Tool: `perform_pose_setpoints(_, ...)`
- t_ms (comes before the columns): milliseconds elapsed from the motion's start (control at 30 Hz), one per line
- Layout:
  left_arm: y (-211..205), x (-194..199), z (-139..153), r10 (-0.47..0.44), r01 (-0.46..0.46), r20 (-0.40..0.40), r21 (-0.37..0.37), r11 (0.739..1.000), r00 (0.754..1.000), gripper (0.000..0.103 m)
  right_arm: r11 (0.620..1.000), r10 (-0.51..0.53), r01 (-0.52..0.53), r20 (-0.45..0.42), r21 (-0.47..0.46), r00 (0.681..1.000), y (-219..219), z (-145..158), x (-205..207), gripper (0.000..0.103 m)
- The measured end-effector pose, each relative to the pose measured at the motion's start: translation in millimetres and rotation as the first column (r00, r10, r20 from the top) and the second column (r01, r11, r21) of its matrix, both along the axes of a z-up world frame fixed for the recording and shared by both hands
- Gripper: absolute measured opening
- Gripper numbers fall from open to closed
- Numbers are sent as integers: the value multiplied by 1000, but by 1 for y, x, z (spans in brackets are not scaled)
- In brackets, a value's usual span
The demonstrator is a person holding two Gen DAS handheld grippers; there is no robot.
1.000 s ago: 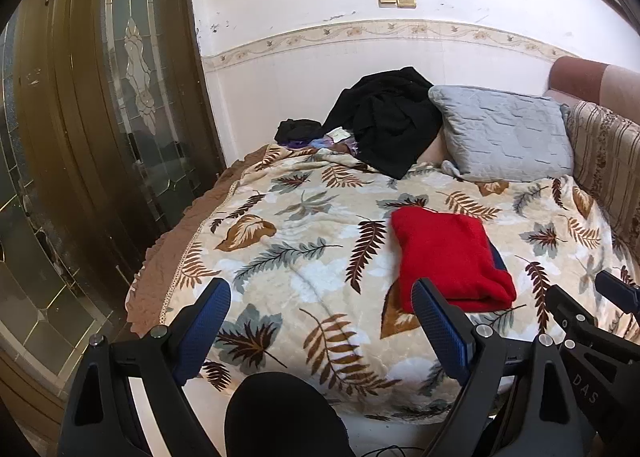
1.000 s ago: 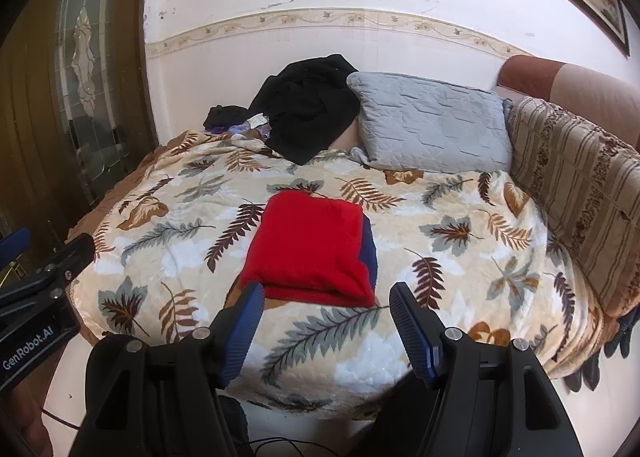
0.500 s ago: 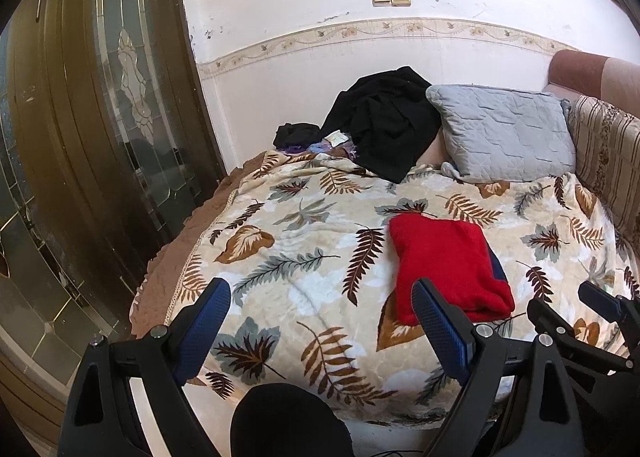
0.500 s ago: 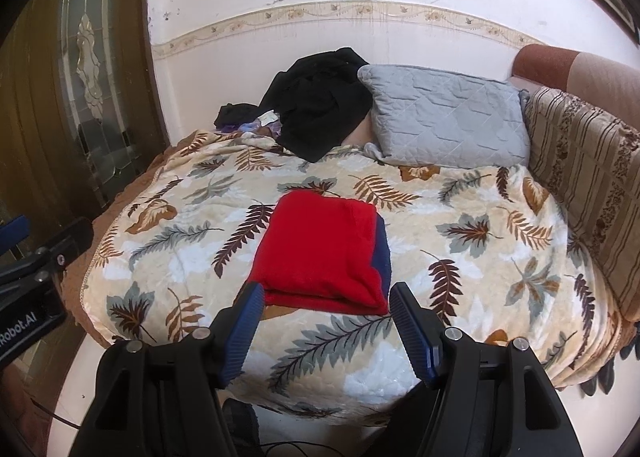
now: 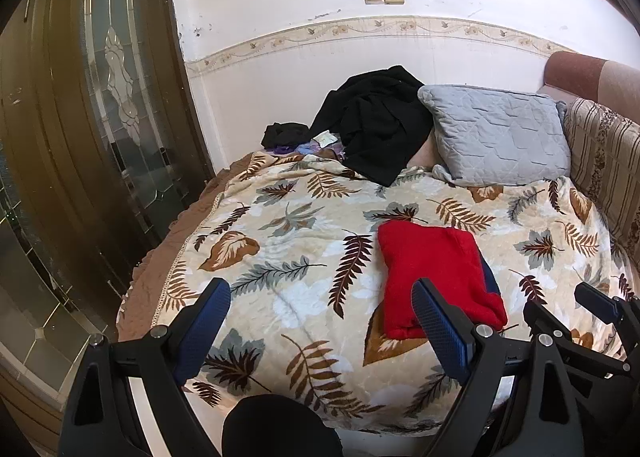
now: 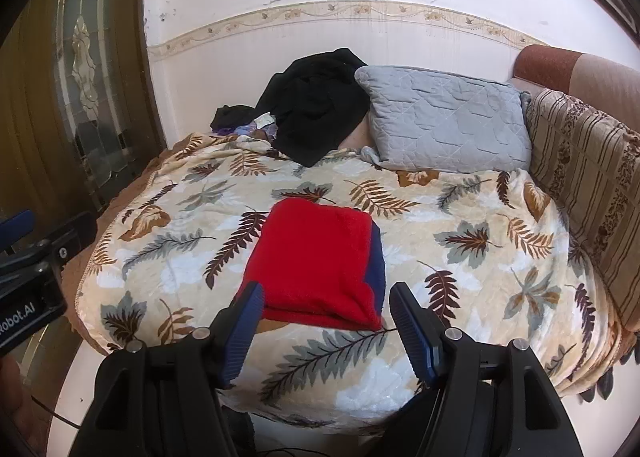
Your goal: Fold small clothes
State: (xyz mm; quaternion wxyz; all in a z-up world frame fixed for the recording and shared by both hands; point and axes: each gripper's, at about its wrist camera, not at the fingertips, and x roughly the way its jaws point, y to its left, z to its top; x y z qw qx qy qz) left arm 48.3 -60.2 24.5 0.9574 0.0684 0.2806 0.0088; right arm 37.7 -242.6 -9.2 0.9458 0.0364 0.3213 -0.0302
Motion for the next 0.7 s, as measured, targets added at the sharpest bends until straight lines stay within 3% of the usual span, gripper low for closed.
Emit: perform_pose_setpoints(700,6,30,-23,-41,39,-56,-25,999,998,92,999,-15,13,-38,-33,999,10,-13,27,69)
